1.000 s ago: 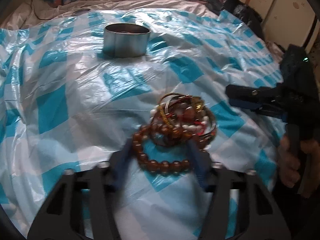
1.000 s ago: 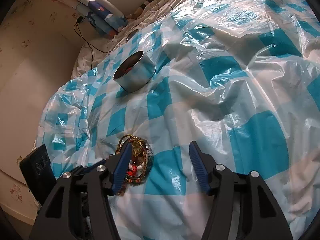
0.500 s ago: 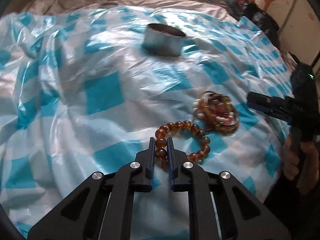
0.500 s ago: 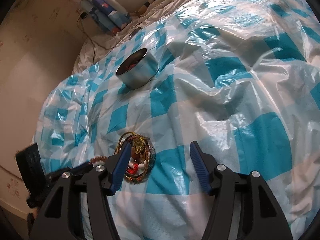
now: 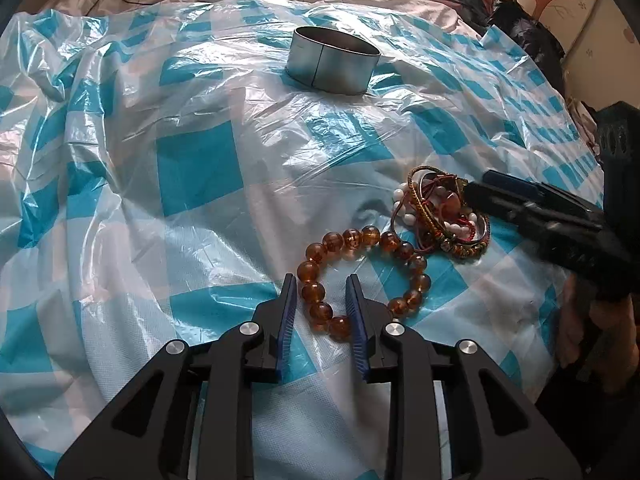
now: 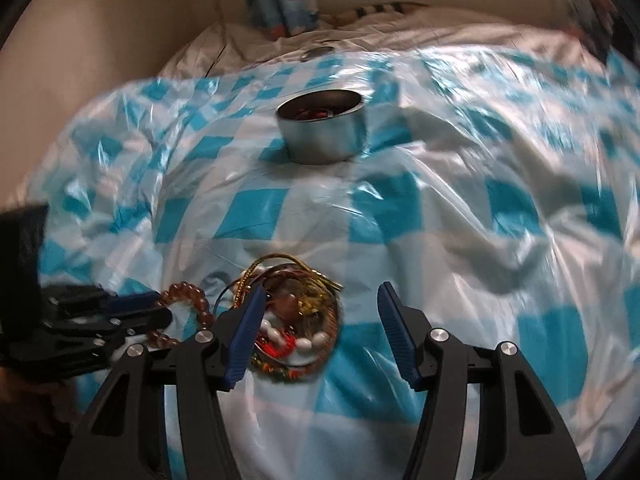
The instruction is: Organize jewelry
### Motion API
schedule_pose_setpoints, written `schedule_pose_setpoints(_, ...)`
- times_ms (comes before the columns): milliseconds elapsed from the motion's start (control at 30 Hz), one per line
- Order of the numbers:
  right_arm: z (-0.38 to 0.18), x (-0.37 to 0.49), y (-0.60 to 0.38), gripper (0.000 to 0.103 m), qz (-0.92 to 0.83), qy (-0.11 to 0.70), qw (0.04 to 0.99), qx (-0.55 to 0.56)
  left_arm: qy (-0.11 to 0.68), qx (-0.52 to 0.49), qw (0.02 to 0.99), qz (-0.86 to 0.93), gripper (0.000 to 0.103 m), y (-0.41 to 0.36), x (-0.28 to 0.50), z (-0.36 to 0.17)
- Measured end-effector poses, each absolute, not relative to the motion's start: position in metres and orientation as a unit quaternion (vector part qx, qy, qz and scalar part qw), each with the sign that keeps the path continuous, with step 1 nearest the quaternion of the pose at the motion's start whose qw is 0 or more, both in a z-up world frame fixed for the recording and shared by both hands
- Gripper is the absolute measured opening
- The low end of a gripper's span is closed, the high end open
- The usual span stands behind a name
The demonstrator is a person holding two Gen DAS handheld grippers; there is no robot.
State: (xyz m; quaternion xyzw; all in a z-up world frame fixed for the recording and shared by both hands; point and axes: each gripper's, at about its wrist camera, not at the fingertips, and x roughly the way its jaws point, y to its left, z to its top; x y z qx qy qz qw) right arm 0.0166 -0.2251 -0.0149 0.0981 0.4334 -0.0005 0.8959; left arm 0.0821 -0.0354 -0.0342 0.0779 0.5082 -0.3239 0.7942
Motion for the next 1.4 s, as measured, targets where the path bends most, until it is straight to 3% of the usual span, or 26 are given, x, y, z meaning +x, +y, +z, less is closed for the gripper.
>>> schedule_pose_setpoints(67,-0.022,0.025,-0.220,0.037,-0.001,0.448,0.890,0.083,0.508,0.078,0.794,-0.324,0.024,-0.034,0.083,-0.035)
schedule_pose_setpoints(167,-0.021,0.025,-0.227,0.023,-0.003,0.442,0.892,0.099,0.509,0.078,0.794,-0.323,0.024,-0.036,0.083,-0.035)
schedule_pose_setpoints(267,-0.017,0.020,-0.241,0.015,0.001,0.429,0.892,0.142,0.510,0.080,0.793,-0.323,0.024,-0.036,0.083,-0.035)
schedule_pose_setpoints(500,-0.011,0.008,-0.274,0.015,0.044,0.394,0.877,0.272,0.509,0.080,0.794,-0.323,0.024,-0.036,0.083,-0.035)
schedule_pose_setpoints(567,-0.011,0.006,-0.280,0.008,0.062,0.384,0.869,0.307,0.509,0.079,0.794,-0.323,0.024,-0.036,0.083,-0.035)
schedule_pose_setpoints(833,-0.014,0.006,-0.288,0.009,0.071,0.393,0.851,0.342,0.509,0.072,0.793,-0.328,0.019,-0.035,0.083,-0.031)
schedule_pose_setpoints(900,-0.015,0.005,-0.288,0.024,0.057,0.399,0.853,0.332,0.510,0.074,0.792,-0.327,0.019,-0.035,0.083,-0.031)
schedule_pose_setpoints(933,-0.014,0.004,-0.287,0.043,0.048,0.397,0.857,0.324,0.510,0.075,0.792,-0.327,0.019,-0.036,0.083,-0.032)
schedule_pose_setpoints(967,-0.014,0.004,-0.285,0.049,0.047,0.396,0.860,0.319,0.509,0.076,0.793,-0.326,0.019,-0.036,0.082,-0.032)
schedule_pose_setpoints(1100,-0.018,0.012,-0.274,0.048,0.037,0.415,0.864,0.283,0.510,0.078,0.793,-0.325,0.019,-0.037,0.082,-0.032)
schedule_pose_setpoints(1133,-0.019,0.014,-0.269,0.037,0.036,0.419,0.867,0.265,0.509,0.079,0.793,-0.325,0.019,-0.037,0.081,-0.032)
schedule_pose_setpoints(1167,-0.018,0.014,-0.266,0.015,0.034,0.420,0.871,0.251,0.508,0.080,0.793,-0.326,0.019,-0.038,0.081,-0.032)
schedule_pose_setpoints(1200,-0.016,0.014,-0.264,0.013,0.030,0.418,0.876,0.240,0.507,0.081,0.793,-0.327,0.019,-0.037,0.081,-0.032)
schedule_pose_setpoints(1233,-0.011,0.011,-0.262,0.006,0.027,0.409,0.883,0.228,0.506,0.080,0.794,-0.328,0.019,-0.037,0.081,-0.032)
schedule_pose_setpoints(1267,-0.008,0.009,-0.262,0.003,0.027,0.399,0.888,0.226,0.506,0.077,0.793,-0.331,0.012,-0.037,0.081,-0.031)
schedule_pose_setpoints(1400,0.005,-0.001,-0.272,0.002,0.059,0.355,0.896,0.261,0.498,0.048,0.787,-0.360,0.010,-0.034,0.079,-0.020)
